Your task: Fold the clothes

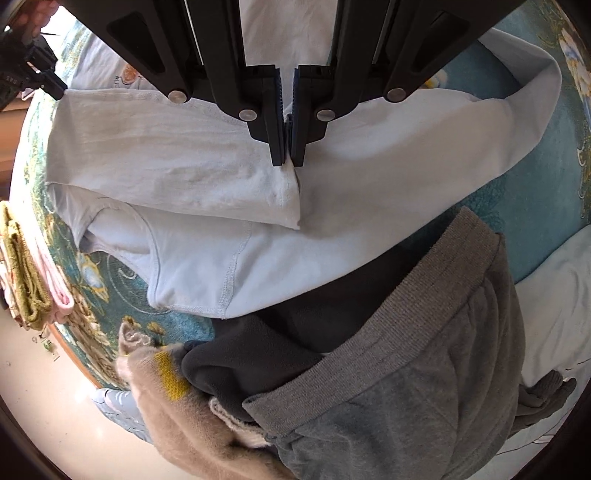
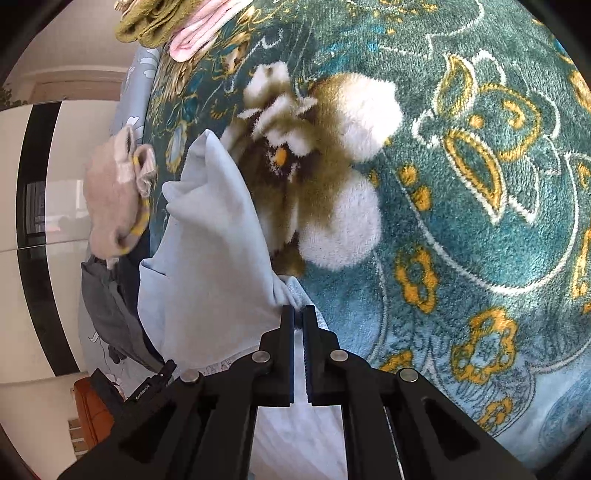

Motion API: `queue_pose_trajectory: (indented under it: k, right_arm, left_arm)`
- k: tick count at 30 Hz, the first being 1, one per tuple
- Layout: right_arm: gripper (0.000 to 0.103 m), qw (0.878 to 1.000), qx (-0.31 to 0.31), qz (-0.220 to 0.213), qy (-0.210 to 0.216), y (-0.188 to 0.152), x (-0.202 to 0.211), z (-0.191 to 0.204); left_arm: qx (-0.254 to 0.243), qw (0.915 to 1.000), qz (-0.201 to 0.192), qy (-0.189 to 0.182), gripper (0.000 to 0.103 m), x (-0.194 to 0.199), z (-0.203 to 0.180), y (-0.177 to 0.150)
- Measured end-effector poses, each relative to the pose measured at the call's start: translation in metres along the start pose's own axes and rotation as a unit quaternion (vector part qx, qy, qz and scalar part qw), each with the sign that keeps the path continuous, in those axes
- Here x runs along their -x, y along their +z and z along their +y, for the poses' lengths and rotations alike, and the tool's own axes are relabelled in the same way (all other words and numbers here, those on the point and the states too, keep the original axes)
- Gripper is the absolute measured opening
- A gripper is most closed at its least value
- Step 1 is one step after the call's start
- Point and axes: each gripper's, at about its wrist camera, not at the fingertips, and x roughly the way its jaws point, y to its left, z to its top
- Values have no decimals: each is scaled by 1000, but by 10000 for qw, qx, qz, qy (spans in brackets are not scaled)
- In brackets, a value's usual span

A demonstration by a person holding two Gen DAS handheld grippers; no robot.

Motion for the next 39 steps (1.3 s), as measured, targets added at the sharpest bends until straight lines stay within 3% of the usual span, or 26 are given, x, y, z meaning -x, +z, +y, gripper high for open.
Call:
queue_pose_trajectory:
  k: [3,4,6,8,14,16,19,21,25,31,33,35,39]
  right_arm:
    - [10,9998,32,-61,189,-2,13,1]
    - [20,9997,63,-88,210,-3,18,2]
    - [30,9996,123,-138,214,-6,27,1]
    - [31,9994,159,-191,222,-9,34,-2]
    - [31,9993,109,-104,347,-28,30,-7]
    - [31,9991,201,-22,362,-38,25,-5]
    - [31,9985,445,190,263,-55,14,0]
    - [31,9977,547,335,218,-66,7,2]
    - [31,9967,683,425,139,-80,4,3]
    - [31,9968,716,340,51,-87,11,0]
    - [31,9971,700,302,19,-86,12,1]
    - [31,9971,701,290,5,-86,12,2]
    - [31,9970,727,272,-15,-86,13,4]
  left_arm:
    - [-18,10000,8,-53,8,23,12,-6]
    - [-10,10000,-64,43,12,34,19,-10]
    - [153,9993,-227,255,20,55,41,-21]
    - [401,9975,-317,482,36,72,66,-34]
    - [1066,9853,-233,1312,36,92,126,-81]
    - [837,9858,-134,1449,38,87,120,-95]
    - [90,9882,-3,1526,52,71,96,-112]
    - [-155,9856,18,1683,55,57,86,-117]
    - [-246,9773,43,2106,57,33,82,-117]
    - [-242,9681,-13,2495,57,16,91,-108]
    - [-108,9676,-79,2523,46,21,97,-106]
    - [-17,9683,-94,2498,7,29,104,-104]
    - [254,9734,-211,2268,6,61,123,-98]
